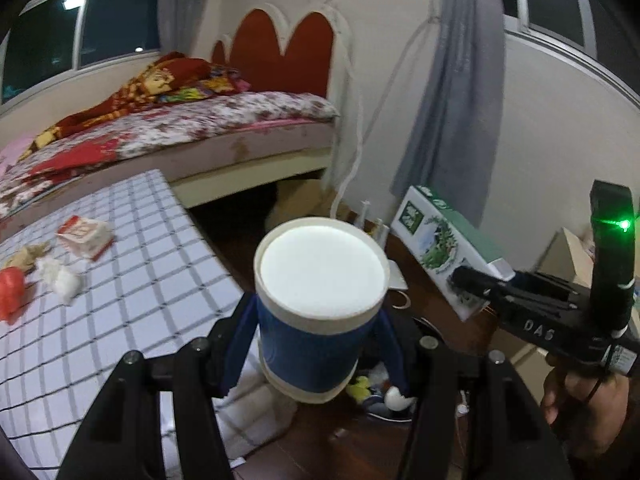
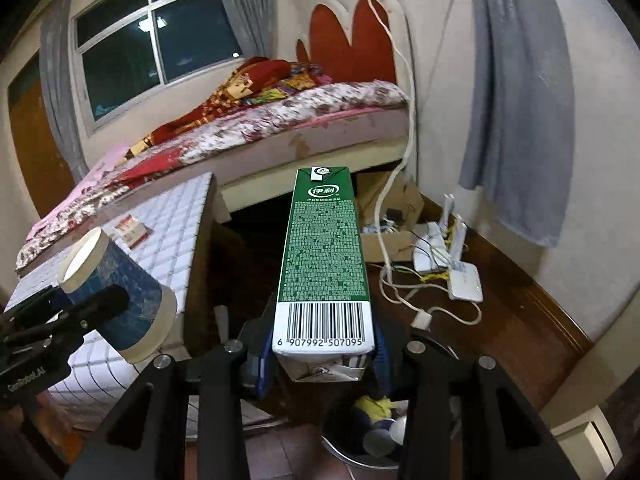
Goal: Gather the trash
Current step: 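Carry the cup and milk carton from the table over the black bin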
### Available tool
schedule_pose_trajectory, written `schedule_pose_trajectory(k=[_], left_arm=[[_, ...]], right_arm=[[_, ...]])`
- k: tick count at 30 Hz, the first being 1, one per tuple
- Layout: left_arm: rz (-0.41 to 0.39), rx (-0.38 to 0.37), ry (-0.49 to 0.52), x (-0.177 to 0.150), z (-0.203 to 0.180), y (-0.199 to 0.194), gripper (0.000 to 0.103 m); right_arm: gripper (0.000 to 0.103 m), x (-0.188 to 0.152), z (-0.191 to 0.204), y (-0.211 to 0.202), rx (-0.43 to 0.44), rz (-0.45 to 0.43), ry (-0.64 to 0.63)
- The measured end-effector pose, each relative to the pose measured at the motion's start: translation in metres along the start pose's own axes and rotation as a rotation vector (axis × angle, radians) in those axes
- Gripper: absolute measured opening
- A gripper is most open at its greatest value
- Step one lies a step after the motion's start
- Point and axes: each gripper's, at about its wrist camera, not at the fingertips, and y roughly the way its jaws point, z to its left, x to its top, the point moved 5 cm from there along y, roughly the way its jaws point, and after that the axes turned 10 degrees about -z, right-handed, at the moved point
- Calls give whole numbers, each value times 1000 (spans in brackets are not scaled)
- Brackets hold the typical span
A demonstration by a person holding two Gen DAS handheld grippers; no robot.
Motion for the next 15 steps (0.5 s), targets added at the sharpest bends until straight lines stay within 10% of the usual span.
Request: schedule_pose_trajectory(k=[15], left_arm=[[163,-145,1,-46,-67,61,58]], right_arm=[[42,-59,-73,1,-36,158,49]])
